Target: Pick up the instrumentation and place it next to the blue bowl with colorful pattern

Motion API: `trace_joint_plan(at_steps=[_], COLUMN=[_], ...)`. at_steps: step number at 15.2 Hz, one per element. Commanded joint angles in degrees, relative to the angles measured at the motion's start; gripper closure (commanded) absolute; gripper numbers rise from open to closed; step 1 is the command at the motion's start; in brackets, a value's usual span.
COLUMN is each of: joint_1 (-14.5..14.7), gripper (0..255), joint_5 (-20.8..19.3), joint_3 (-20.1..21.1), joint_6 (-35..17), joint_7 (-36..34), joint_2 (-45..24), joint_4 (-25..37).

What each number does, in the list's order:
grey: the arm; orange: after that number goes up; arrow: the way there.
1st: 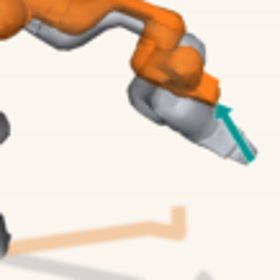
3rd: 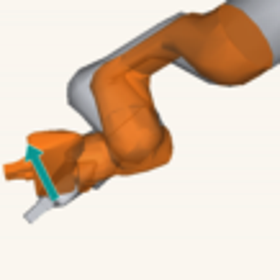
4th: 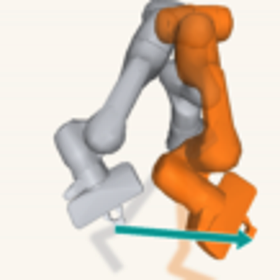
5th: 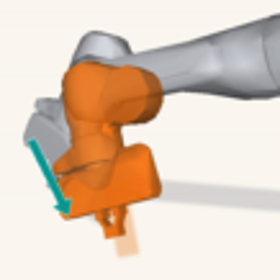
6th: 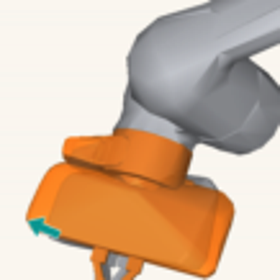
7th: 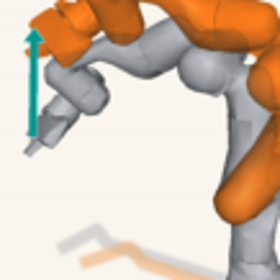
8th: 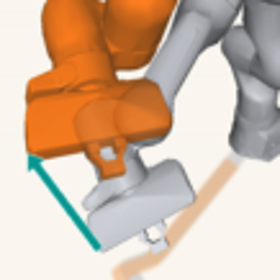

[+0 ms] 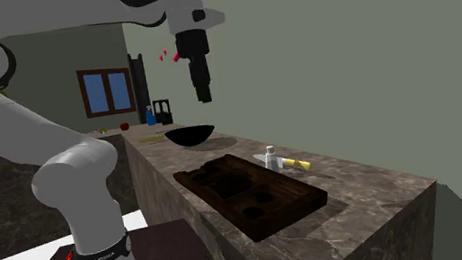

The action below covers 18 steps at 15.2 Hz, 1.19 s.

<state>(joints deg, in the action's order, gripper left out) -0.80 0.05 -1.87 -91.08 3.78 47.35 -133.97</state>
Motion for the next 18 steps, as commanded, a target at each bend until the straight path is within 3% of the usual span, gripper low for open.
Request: trace_joint_plan(at_steps=[1, 9, 18], joint_1=[0.00, -2.25, -6.60], gripper=[0, 0, 0], joint_5=[0.00, 6.90, 9.50], joint_3=[0.00, 12.33, 25.59], joint_6=[0.00, -9.82, -21.46], joint_7=[0.00, -22.79, -48.51], joint_2=[0.00, -5.80, -21.44], joint_4=[0.00, -4.19, -0.22])
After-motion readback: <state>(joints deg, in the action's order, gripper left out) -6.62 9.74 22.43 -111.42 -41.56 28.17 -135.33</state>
